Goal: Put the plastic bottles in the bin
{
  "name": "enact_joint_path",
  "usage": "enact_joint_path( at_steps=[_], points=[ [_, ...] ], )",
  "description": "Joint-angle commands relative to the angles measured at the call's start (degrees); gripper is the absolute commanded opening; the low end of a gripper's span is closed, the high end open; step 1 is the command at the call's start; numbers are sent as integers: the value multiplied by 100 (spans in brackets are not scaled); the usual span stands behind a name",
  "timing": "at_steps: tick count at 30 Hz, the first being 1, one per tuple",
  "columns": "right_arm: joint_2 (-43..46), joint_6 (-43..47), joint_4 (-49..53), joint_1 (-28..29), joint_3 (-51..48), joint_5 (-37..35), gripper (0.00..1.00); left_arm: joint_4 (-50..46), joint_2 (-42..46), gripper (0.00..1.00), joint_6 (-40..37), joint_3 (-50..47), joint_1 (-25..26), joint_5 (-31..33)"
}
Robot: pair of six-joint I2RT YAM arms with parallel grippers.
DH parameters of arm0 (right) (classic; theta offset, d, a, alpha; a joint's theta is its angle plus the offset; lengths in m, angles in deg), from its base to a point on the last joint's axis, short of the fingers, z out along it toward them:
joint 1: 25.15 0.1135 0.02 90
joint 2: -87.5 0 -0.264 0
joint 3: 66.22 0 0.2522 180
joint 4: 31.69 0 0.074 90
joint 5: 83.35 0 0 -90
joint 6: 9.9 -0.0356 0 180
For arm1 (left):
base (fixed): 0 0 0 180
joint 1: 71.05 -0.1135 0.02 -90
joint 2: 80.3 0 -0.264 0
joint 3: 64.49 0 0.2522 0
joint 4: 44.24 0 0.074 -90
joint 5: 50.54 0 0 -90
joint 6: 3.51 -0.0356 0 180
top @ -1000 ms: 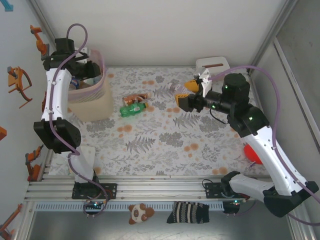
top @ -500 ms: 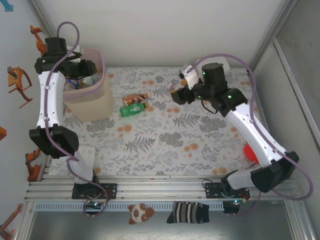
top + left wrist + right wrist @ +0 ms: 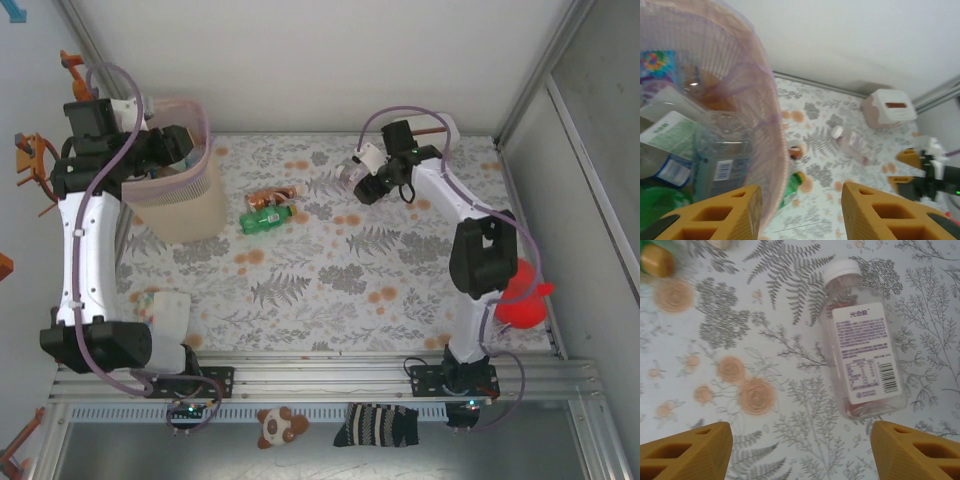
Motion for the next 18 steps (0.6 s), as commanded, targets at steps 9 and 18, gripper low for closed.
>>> enact_joint_path(
  at_steps=[9,18],
  points=[
    [-1445,541,113,-337,1282,-278,88,1755,958,51,1039,-1195,194,-789],
    [-2207,716,171,-448,1773,-164,89,1773,947,51,1111,-1267,511,-800]
  ],
)
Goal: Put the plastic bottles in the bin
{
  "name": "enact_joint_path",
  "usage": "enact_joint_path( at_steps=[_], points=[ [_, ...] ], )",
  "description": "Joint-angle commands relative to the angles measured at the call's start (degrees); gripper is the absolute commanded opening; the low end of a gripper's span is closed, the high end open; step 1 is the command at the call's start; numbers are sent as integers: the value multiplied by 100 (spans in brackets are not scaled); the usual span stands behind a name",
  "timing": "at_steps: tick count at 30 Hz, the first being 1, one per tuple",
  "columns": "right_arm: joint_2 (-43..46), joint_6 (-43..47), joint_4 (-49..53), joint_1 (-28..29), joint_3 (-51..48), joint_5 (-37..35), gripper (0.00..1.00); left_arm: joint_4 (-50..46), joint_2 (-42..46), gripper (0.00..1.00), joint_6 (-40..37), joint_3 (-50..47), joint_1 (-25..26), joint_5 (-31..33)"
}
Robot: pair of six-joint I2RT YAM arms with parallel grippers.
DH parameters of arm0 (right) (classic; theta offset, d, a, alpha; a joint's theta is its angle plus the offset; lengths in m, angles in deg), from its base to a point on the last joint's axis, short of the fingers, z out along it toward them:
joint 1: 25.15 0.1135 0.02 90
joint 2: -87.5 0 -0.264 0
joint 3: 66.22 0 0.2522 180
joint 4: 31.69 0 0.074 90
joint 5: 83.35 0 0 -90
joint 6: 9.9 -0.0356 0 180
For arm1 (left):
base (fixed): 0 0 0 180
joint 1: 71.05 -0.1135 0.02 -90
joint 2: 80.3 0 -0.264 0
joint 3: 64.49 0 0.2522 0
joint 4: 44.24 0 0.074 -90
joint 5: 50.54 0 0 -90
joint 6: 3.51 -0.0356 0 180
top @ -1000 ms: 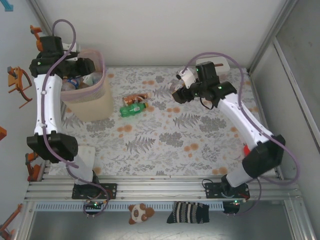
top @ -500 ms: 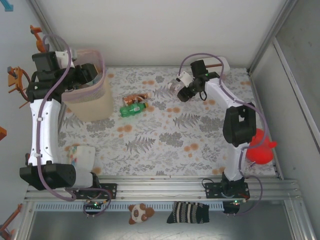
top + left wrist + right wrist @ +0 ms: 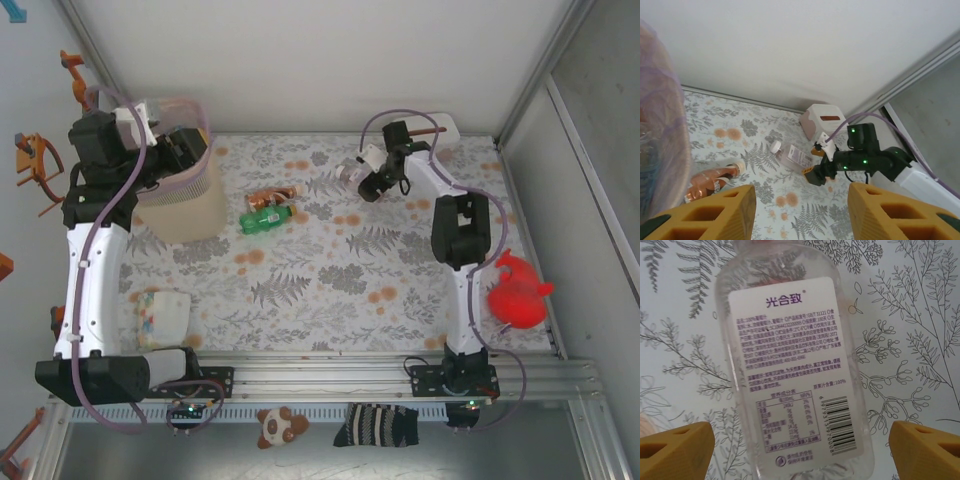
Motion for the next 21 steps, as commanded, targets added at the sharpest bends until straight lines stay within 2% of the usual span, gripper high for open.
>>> enact_joint_path(
  at_steps=[1,5,11,16,21],
  points=[
    [-233,187,131,-20,256,18,89,183,39,51,141,-64,88,-127],
    [-393,232,192,-46,329,60,86,201,34,51,162,-89,159,-93],
    [-387,246,270,-62,227,139,74,364,57,51,251,-189,235,-33],
    [-160,216,181,-57,-57,183,63,398,-69,50,346,-195,292,-71],
    [258,80,2,-50,-464,258,58,526,-74,50,374,-293,370,-108]
  ],
)
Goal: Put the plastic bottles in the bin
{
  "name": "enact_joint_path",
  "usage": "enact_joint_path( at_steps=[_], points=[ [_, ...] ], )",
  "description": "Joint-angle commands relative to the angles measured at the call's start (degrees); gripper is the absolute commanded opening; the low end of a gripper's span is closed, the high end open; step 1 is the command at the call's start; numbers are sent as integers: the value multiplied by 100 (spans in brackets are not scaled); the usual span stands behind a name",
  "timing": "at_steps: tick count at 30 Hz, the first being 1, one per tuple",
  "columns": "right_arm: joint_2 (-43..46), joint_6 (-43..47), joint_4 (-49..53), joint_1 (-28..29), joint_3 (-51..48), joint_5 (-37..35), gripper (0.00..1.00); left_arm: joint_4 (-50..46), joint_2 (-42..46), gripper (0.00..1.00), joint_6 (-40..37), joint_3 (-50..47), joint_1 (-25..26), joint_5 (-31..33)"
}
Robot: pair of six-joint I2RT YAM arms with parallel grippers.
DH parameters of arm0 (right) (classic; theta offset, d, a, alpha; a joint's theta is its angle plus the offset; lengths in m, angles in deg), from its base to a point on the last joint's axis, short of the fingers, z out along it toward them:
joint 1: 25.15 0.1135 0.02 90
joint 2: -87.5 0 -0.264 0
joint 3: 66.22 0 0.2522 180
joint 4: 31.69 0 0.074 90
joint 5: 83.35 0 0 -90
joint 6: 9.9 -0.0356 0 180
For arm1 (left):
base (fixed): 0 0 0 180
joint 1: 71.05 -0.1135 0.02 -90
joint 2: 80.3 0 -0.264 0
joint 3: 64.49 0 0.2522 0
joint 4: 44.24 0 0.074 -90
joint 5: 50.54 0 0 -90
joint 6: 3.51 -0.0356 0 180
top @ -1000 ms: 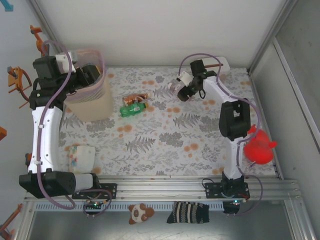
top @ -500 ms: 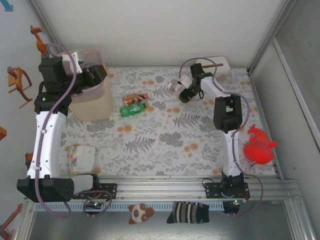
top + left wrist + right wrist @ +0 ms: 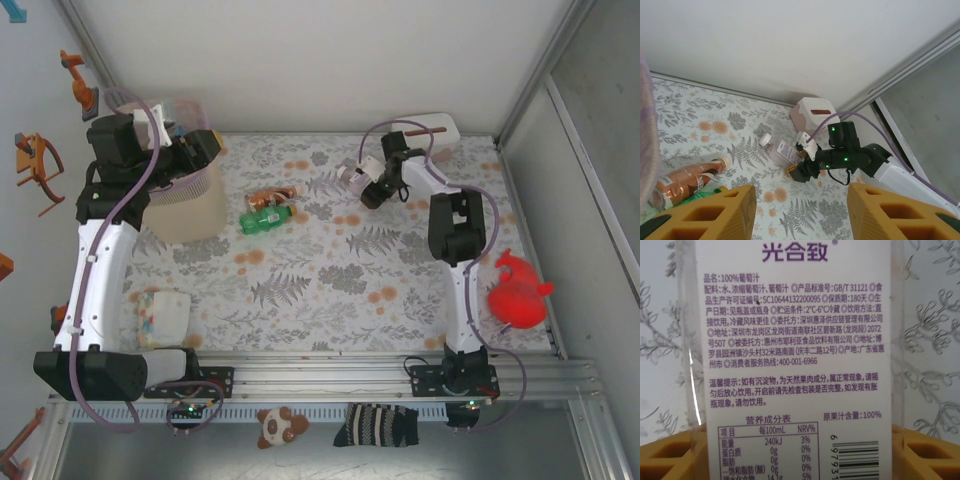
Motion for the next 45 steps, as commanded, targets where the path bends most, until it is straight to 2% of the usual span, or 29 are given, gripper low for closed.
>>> enact_joint_path(
  at_steps=[1,7,17,27,33,40,45],
  points=[
    [508,-120,-11,-24,-265,146,58,332,30,50,129,-152,68,-121],
    [1314,-571,-251,-16,-937,506,56,758,21,53,163,-295,241,-193],
    [3147,-1844,-1008,28,-2291,1562,56,2311,46,58,276,-727,715,-447],
    [4792,-2986,-1863,123,-3051,2674,56,3734,2,69,68,-898,1392,-849],
    [5608,-3449,-2396,334,-3252,3199,55,4758,42,81,-200,-1099,1871,-972],
    [6301,-3969,-3124,673,-3325,3691,55,5286,-86,87,-304,-960,2278,-1299],
    [6647,-4180,-3557,1016,-3314,3781,55,5594,-107,91,-497,-935,2619,-1378]
  ],
)
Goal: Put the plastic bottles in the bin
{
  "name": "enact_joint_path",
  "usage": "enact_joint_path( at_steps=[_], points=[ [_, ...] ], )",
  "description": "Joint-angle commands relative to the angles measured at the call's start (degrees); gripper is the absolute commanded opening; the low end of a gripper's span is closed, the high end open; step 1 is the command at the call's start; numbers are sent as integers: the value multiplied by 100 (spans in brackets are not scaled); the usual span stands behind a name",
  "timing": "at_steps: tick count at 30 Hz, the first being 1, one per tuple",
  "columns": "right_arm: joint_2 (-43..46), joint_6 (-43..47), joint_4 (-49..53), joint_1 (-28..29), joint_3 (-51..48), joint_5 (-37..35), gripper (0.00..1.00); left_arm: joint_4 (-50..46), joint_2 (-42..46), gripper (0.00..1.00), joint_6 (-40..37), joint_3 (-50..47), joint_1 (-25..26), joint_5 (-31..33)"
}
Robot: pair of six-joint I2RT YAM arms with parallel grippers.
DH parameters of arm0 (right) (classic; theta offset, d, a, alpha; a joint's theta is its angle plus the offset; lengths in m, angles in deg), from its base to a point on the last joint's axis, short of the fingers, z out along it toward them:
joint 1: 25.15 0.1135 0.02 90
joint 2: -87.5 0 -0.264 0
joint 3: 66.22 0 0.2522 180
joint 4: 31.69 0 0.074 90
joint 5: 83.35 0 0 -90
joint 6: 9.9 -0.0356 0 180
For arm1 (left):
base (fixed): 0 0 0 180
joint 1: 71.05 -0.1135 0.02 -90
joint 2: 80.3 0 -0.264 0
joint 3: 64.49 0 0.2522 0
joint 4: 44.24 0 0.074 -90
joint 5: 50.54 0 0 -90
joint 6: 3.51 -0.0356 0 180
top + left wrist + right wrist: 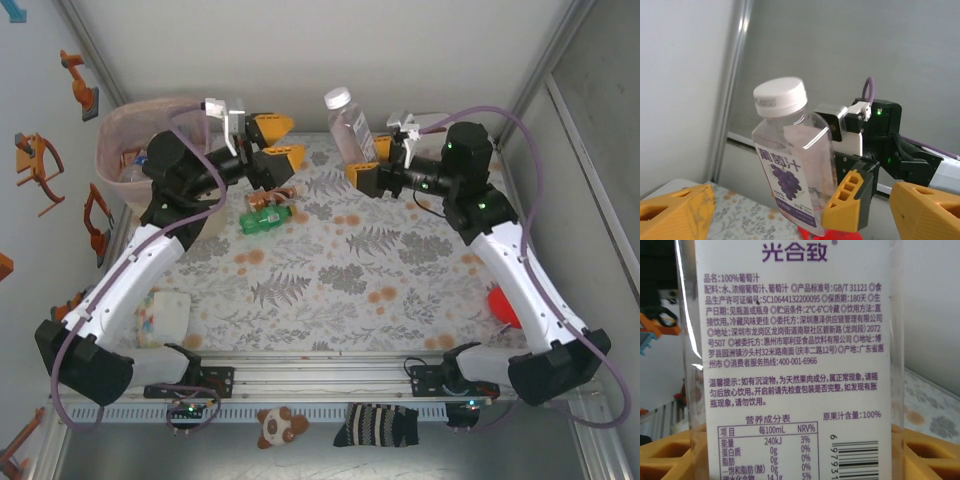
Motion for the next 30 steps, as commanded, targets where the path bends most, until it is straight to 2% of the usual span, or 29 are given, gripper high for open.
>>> enact_joint_path(
  at_steps=[1,8,15,19,30],
  points=[
    [261,-261,-582,246,6,245,55,507,-51,92,-280,152,206,-281],
    [400,-251,-722,681,220,346,55,588,-277,96,-410,403,574,-591],
    [451,-335,-873,941,288,603,56,755,-369,95,-488,530,896,-1021],
    [471,-379,-1001,1057,293,648,56,886,-399,92,-413,577,981,-1110],
    [550,-416,-1089,1149,342,618,55,1810,-578,72,262,622,1028,-1260]
  ],
)
